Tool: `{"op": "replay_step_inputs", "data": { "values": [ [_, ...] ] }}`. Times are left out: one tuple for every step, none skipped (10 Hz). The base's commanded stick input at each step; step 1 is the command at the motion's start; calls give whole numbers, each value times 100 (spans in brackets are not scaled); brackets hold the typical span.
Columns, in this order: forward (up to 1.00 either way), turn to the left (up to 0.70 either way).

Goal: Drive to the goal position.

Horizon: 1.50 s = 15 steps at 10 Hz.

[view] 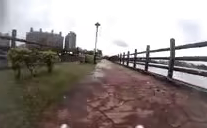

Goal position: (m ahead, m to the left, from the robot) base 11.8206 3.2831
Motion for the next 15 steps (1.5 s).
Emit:
{"op": "replay_step_inputs", "data": {
  "values": [
    [85,-21],
    [85,-10],
    [85,1],
    [85,1],
    [85,1],
    [85,1],
    [85,1],
    [85,1],
    [85,-4],
    [85,-17],
    [85,-20],
    [85,-9],
    [85,1],
    [85,1],
    [85,1]
  ]
}}
